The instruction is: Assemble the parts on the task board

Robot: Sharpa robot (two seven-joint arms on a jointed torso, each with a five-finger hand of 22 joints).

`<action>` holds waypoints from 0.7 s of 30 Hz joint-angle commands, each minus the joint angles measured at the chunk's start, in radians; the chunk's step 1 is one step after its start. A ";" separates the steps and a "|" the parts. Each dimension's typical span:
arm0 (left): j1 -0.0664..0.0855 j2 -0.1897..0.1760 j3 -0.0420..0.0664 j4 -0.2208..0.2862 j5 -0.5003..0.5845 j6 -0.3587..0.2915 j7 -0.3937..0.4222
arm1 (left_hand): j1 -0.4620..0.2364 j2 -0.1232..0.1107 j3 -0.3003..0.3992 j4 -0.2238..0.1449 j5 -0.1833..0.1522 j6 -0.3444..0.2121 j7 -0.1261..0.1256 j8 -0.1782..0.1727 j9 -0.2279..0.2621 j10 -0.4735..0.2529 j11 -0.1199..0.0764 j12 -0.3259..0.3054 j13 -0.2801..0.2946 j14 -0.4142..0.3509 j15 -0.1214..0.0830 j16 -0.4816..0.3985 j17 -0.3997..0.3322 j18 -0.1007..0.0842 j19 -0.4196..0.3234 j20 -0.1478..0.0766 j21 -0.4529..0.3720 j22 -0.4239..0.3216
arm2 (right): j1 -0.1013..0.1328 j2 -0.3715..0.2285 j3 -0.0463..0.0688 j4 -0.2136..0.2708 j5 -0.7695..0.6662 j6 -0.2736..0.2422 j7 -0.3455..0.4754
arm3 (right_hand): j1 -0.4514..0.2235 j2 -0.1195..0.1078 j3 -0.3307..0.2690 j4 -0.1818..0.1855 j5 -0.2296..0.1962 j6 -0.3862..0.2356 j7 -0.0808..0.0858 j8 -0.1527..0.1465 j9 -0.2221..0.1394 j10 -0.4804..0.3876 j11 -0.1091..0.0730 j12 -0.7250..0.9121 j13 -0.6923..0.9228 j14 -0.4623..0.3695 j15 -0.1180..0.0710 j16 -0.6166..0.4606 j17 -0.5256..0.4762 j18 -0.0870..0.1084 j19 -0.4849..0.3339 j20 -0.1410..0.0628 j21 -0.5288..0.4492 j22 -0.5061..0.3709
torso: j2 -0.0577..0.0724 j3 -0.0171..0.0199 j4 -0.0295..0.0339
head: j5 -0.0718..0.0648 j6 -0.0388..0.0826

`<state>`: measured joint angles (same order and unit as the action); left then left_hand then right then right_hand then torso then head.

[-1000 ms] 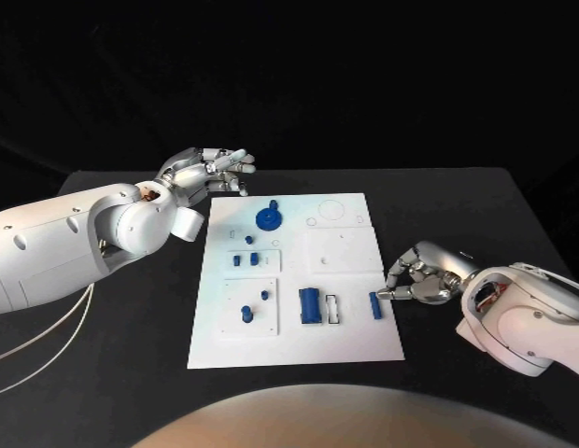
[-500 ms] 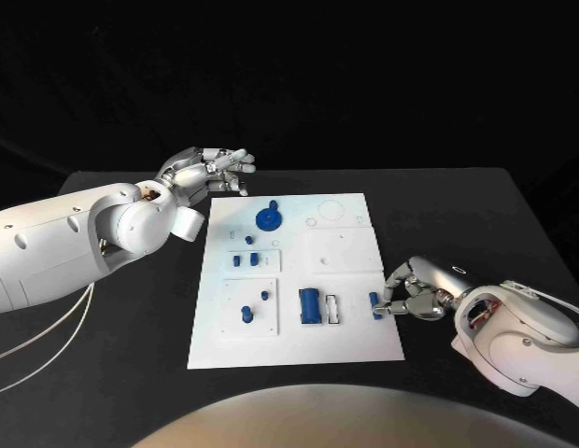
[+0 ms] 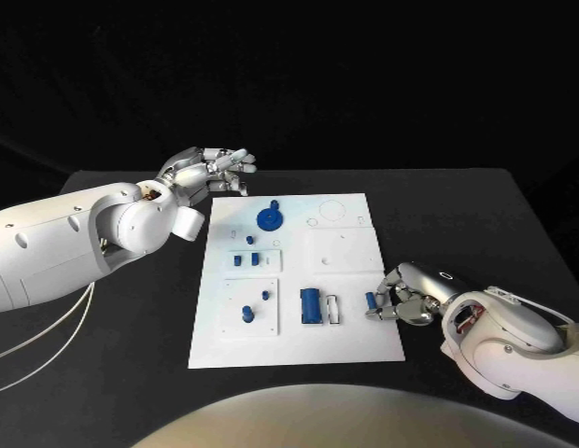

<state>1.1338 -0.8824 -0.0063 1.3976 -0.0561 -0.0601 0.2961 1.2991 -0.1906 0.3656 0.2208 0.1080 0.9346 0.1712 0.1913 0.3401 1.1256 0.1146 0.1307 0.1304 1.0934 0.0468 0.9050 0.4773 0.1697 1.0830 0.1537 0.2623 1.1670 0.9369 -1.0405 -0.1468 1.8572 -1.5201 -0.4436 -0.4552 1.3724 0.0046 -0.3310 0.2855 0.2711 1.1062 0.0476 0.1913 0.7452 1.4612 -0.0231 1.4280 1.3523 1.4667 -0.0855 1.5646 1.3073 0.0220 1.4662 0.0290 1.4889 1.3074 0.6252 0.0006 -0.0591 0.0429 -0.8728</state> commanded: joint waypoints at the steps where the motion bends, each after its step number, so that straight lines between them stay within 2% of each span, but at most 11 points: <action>1: 0.001 0.001 0.001 0.003 0.005 0.018 0.005 | 0.003 0.009 -0.005 -0.001 0.007 -0.007 -0.003 0.003 0.001 -0.005 -0.002 0.005 0.001 -0.009 -0.001 -0.003 0.000 0.009 0.006 -0.002 -0.004 -0.001 | -0.008 0.008 -0.003 -0.011 -0.045 0.021 -0.021 | 0.034 0.016 -0.008 0.000 0.008 0.005 0.003 -0.010 -0.010 0.018 0.002 -0.056 0.079 0.104 0.007 0.006 0.263 -0.003 0.067 0.004 -0.001 0.238 | 0.000 0.0006 -0.0008 | 0.002 0.000; 8: 0.001 0.000 0.001 0.004 0.005 0.018 0.005 | 0.003 0.009 -0.005 -0.001 0.007 -0.007 -0.003 0.003 0.001 -0.005 -0.002 0.005 0.001 -0.009 -0.001 -0.003 0.000 0.009 0.006 -0.002 -0.004 -0.001 | -0.012 0.024 -0.003 -0.029 -0.070 0.027 -0.029 | 0.119 0.039 -0.015 -0.008 0.017 0.017 -0.001 -0.024 -0.032 0.019 -0.001 -0.054 0.081 0.104 0.004 0.006 0.263 -0.003 0.067 0.002 0.000 0.238 | 0.000 0.0010 -0.0002 | 0.001 0.000; 10: 0.001 0.000 0.001 0.004 0.005 0.018 0.005 | 0.003 0.009 -0.005 -0.001 0.007 -0.007 -0.003 0.003 0.001 -0.005 -0.002 0.005 0.001 -0.009 -0.001 -0.003 0.000 0.009 0.006 -0.002 -0.004 -0.001 | -0.013 0.027 -0.003 -0.031 -0.074 0.026 -0.031 | 0.183 0.062 0.009 -0.013 -0.075 0.025 -0.004 -0.032 -0.044 0.019 -0.004 -0.052 0.083 0.104 0.000 0.006 0.263 -0.003 0.068 -0.001 0.001 0.239 | 0.000 0.0007 -0.0011 | 0.002 0.000; 12: 0.001 0.000 0.001 0.003 0.005 0.018 0.004 | 0.003 0.009 -0.005 -0.001 0.007 -0.007 -0.003 0.003 0.001 -0.005 -0.002 0.005 0.001 -0.009 -0.001 -0.003 0.000 0.009 0.006 -0.002 -0.004 -0.001 | -0.014 0.029 -0.003 -0.032 -0.077 0.025 -0.033 | 0.260 0.070 0.079 -0.017 -0.148 0.031 -0.008 -0.042 -0.059 0.019 -0.008 -0.051 0.085 0.104 -0.004 0.006 0.263 -0.004 0.069 -0.006 0.003 0.239 | 0.000 0.0007 -0.0008 | 0.001 0.000; 14: 0.001 0.001 0.001 0.003 0.005 0.018 0.004 | 0.004 0.010 -0.005 -0.001 0.007 -0.007 -0.003 0.004 0.001 -0.005 -0.002 0.005 0.001 -0.009 -0.001 -0.003 0.000 0.009 0.006 -0.002 -0.005 -0.002 | -0.014 0.030 -0.003 -0.032 -0.079 0.023 -0.036 | 0.295 0.053 0.142 0.000 -0.154 0.040 -0.005 -0.051 -0.073 0.018 -0.009 -0.050 0.087 0.104 -0.003 0.006 0.263 -0.004 0.069 -0.009 0.003 0.240 | -0.001 0.0003 -0.0007 | 0.000 0.000; 16: 0.001 0.001 0.001 0.004 0.005 0.018 0.004 | 0.004 0.010 -0.005 -0.001 0.007 -0.007 -0.003 0.004 0.001 -0.005 -0.002 0.005 0.001 -0.009 -0.001 -0.003 0.000 0.009 0.006 -0.002 -0.005 -0.002 | -0.014 0.031 -0.002 -0.030 -0.080 0.022 -0.040 | 0.309 0.022 0.216 0.007 -0.101 0.049 -0.007 -0.058 -0.084 0.017 -0.009 -0.051 0.088 0.104 -0.003 0.006 0.263 -0.004 0.069 -0.008 0.004 0.240 | -0.001 -0.0001 -0.0005 | 0.000 0.000; 17: 0.001 0.001 0.001 0.004 0.005 0.018 0.004 | 0.004 0.010 -0.005 -0.001 0.007 -0.007 -0.003 0.004 0.001 -0.005 -0.002 0.005 0.001 -0.009 -0.001 -0.003 0.000 0.009 0.006 -0.002 -0.005 -0.002 | -0.015 0.031 -0.002 -0.029 -0.079 0.021 -0.042 | 0.308 0.016 0.226 0.007 -0.095 0.050 -0.007 -0.058 -0.085 0.017 -0.008 -0.051 0.088 0.104 -0.003 0.006 0.263 -0.004 0.069 -0.007 0.004 0.240 | -0.001 -0.0003 -0.0004 | 0.000 0.000; 18: 0.001 0.001 0.001 0.004 0.005 0.018 0.003 | 0.004 0.010 -0.005 -0.001 0.007 -0.007 -0.003 0.004 0.001 -0.005 -0.002 0.005 0.001 -0.009 -0.001 -0.003 0.000 0.009 0.006 -0.002 -0.005 -0.002 | -0.015 0.030 -0.002 -0.027 -0.076 0.021 -0.043 | 0.283 -0.025 0.303 0.011 -0.003 0.056 -0.003 -0.058 -0.087 0.016 -0.005 -0.052 0.089 0.104 0.001 0.006 0.263 -0.004 0.069 -0.006 0.004 0.240 | -0.001 -0.0003 -0.0003 | -0.001 0.000; 19: 0.001 0.000 0.001 0.004 0.005 0.018 0.003 | 0.004 0.010 -0.005 -0.001 0.007 -0.007 -0.003 0.004 0.001 -0.005 -0.002 0.005 0.001 -0.009 -0.001 -0.003 0.000 0.009 0.006 -0.002 -0.005 -0.002 | -0.015 0.030 -0.002 -0.025 -0.074 0.020 -0.045 | 0.275 -0.051 0.341 0.010 0.033 0.050 0.001 -0.061 -0.087 0.015 -0.003 -0.053 0.088 0.104 0.000 0.006 0.263 -0.004 0.069 -0.005 0.004 0.240 | -0.001 -0.0003 -0.0002 | -0.001 0.000; 20: 0.001 0.000 0.001 0.003 0.005 0.018 0.003 | 0.004 0.010 -0.005 -0.001 0.007 -0.007 -0.003 0.004 0.001 -0.005 -0.002 0.005 0.001 -0.009 -0.001 -0.003 0.000 0.009 0.006 -0.002 -0.005 -0.002 | -0.015 0.029 -0.002 -0.022 -0.071 0.018 -0.046 | 0.253 -0.090 0.425 0.010 0.071 0.049 0.005 -0.058 -0.082 0.016 -0.003 -0.054 0.088 0.104 0.004 0.006 0.263 -0.004 0.068 -0.003 0.003 0.239 | -0.001 -0.0002 -0.0002 | -0.001 0.000; 21: 0.001 0.000 0.001 0.003 0.005 0.018 0.003 | 0.004 0.011 -0.006 0.000 0.007 -0.008 -0.003 0.004 0.001 -0.005 -0.002 0.005 0.001 -0.009 -0.001 -0.003 0.000 0.009 0.006 -0.002 -0.005 -0.002 | -0.015 0.028 -0.002 -0.020 -0.069 0.017 -0.047 | 0.121 -0.245 0.775 0.002 0.094 0.054 0.024 -0.032 -0.047 0.021 -0.011 -0.053 0.090 0.104 0.009 0.006 0.263 -0.004 0.069 0.003 0.005 0.240 | -0.001 -0.0003 -0.0005 | -0.001 0.000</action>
<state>1.1338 -0.8831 -0.0063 1.3985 -0.0561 -0.0587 0.2950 1.3029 -0.1868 0.3656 0.2208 0.1125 0.9346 0.1712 0.1913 0.3398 1.1258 0.1144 0.1307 0.1304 1.0934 0.0468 0.9050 0.4773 0.1697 1.0830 0.1537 0.2623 1.1661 0.9298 -1.0093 -0.1428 1.8492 -1.5809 -0.4556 -0.4595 1.5643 -0.1642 0.1157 0.3958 0.3552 1.1544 0.0619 0.1371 0.6750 1.4682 -0.0300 1.3698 1.3408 1.4684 -0.0840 1.5645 1.3073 0.0220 1.4662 0.0289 1.4889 1.3081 0.6243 0.0006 -0.0595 0.0425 -0.8728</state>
